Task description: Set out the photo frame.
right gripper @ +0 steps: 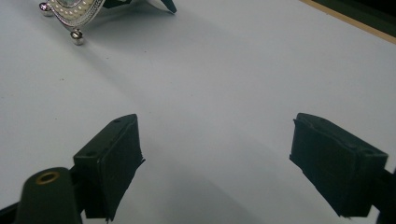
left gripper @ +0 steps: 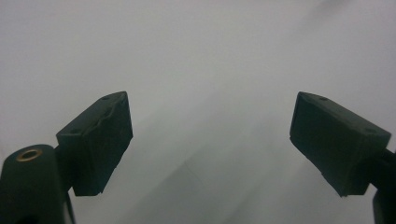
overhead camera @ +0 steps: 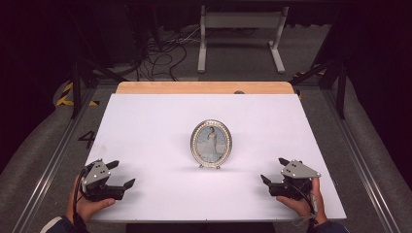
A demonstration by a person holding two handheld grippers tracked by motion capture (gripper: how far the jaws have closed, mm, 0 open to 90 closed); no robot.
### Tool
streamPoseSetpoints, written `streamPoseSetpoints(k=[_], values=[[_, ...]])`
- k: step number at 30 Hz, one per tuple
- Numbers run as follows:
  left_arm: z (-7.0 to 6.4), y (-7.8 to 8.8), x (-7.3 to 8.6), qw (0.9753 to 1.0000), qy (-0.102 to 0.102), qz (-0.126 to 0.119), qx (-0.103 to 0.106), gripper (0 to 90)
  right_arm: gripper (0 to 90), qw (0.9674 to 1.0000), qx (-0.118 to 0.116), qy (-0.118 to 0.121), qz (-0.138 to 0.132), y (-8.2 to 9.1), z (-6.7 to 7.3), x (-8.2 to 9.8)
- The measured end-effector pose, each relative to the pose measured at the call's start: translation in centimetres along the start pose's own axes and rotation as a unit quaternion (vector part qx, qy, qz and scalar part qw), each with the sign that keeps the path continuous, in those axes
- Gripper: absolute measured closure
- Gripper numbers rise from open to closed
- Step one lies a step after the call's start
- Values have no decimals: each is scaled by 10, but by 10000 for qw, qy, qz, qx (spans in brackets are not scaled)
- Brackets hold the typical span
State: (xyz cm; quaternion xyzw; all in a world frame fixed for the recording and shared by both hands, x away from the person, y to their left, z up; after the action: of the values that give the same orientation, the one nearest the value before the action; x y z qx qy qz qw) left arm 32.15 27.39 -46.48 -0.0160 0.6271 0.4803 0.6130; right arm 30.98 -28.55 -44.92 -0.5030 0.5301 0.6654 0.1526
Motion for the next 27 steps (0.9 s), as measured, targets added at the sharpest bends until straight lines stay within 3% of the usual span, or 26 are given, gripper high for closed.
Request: streamPoseSetpoints(k=[27], values=[[0, -2, -1, 10000, -17, 57, -25, 138, 162, 10000, 15, 44, -34, -2, 5, 1]])
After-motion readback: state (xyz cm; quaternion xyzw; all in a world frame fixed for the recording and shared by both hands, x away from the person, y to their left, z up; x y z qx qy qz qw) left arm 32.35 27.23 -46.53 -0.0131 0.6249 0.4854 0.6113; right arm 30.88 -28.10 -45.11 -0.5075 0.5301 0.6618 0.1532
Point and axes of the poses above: each handheld gripper's, and its own axes: y roughly backward along the jaws, x roughly out of its underside, z roughly to its left, the point moved 1 cm from there along -y, roughly forward along the jaws, and after that the axes turned 10 degrees about -y, right-handed, at the moved point
